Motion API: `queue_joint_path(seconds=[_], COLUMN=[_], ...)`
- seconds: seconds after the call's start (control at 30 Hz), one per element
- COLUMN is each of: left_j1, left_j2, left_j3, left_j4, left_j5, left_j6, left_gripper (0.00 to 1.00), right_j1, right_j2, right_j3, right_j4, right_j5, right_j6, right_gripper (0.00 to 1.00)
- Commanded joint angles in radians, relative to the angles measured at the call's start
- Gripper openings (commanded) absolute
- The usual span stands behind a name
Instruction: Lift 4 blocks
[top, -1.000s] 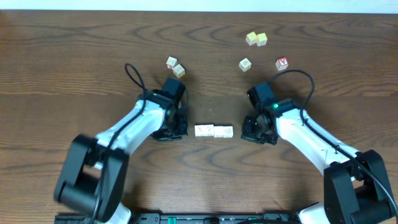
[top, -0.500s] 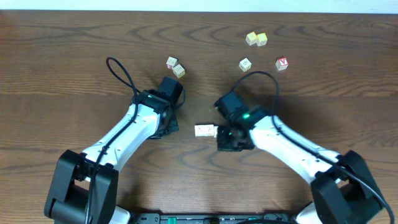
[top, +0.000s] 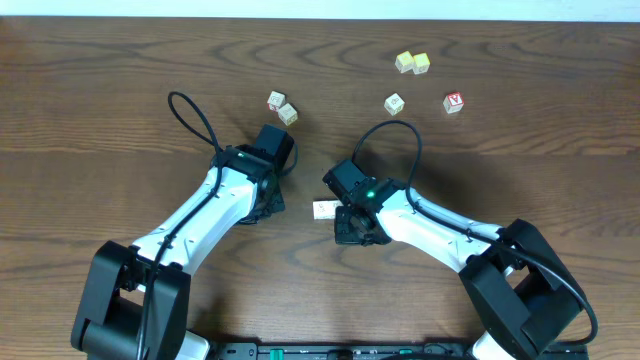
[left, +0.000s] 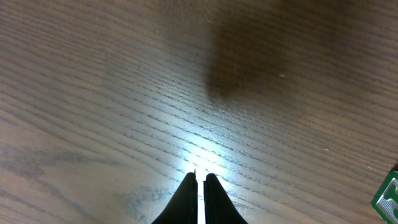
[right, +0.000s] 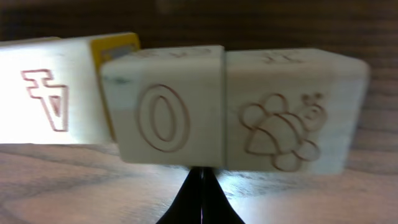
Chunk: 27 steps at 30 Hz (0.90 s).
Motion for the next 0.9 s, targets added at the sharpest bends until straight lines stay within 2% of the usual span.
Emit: queue_joint_path(seconds=[0.0, 0.87], left_j1=[0.003, 0.003], left_j2=[0.003, 0.003], left_j3=[0.007, 0.007], left_j4=[-0.002, -0.003], left_j5=[-0.027, -0.023], left_j6=[-0.010, -0.010], left_gripper=[0.07, 0.07], right_j1=[0.002, 0.000], right_j2=[0.009, 0.009], right_j3=[-0.007, -0.006], right_j4=[0.014, 0.060], right_j5=[0.001, 0.081], right_j6=[-0.032, -0.080], right_gripper=[0.01, 0.01])
